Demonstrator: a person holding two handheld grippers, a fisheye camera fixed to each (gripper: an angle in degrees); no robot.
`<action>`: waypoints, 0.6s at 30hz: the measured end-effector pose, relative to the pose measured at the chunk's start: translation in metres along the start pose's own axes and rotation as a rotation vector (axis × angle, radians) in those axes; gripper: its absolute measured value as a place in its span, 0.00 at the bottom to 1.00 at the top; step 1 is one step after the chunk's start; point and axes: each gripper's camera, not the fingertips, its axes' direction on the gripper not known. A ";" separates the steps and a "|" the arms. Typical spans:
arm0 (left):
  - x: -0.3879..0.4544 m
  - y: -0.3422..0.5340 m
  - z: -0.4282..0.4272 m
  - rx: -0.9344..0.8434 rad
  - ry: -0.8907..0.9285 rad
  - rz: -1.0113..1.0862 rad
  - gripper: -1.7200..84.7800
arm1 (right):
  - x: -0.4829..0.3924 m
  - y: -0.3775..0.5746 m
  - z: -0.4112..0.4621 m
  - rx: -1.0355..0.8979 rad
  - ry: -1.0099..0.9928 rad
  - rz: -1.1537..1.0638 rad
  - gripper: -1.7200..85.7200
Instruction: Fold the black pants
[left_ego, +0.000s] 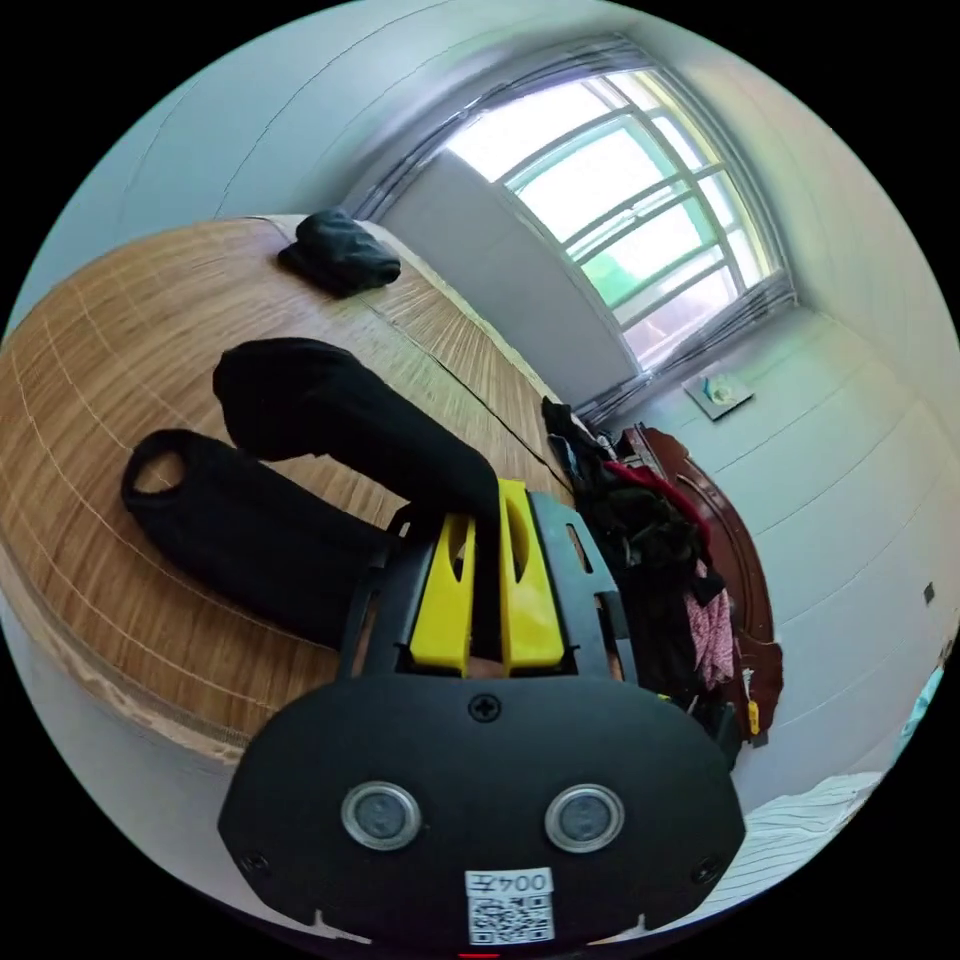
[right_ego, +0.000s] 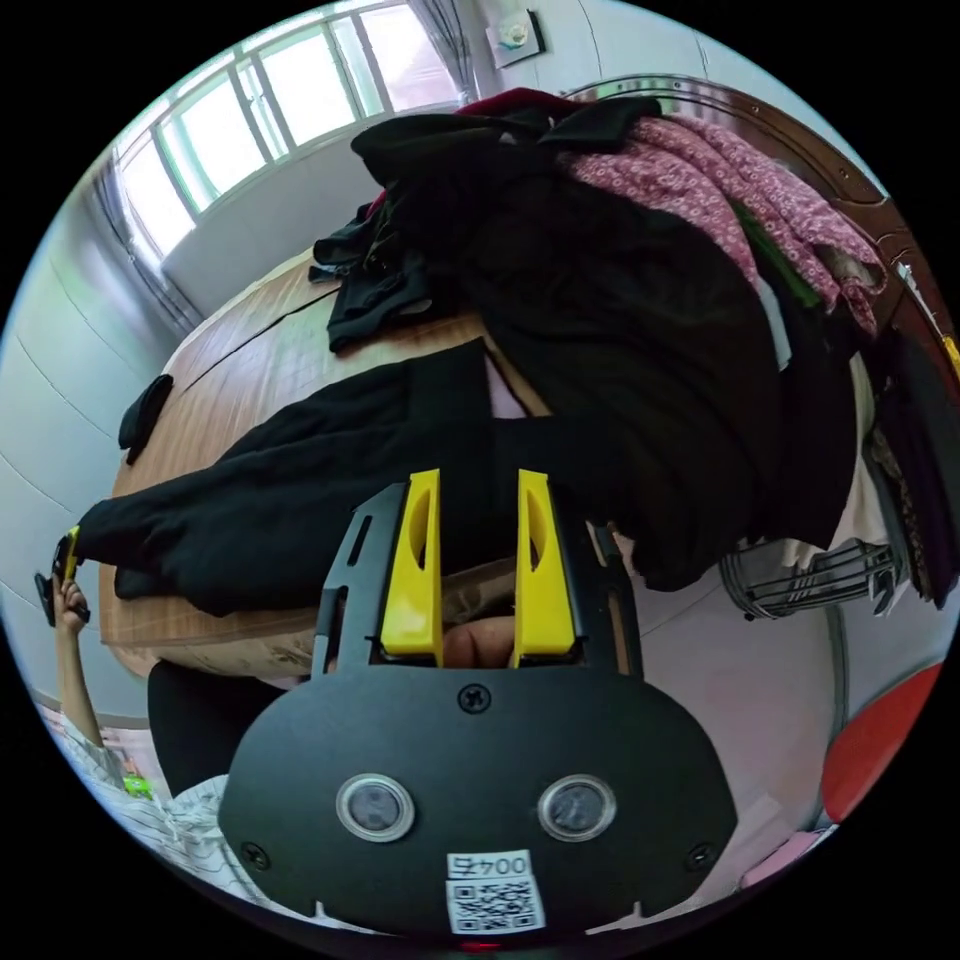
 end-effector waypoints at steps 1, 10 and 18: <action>-0.008 0.000 0.007 -0.017 -0.041 -0.027 0.10 | 0.010 0.002 -0.001 -0.005 0.011 -0.003 0.16; -0.123 0.062 0.029 0.120 0.004 -0.471 0.11 | 0.101 0.041 -0.002 -0.030 -0.110 0.170 0.17; 0.079 0.142 0.180 -0.248 0.115 0.402 0.10 | 0.120 0.105 0.023 -0.016 -0.401 0.270 0.17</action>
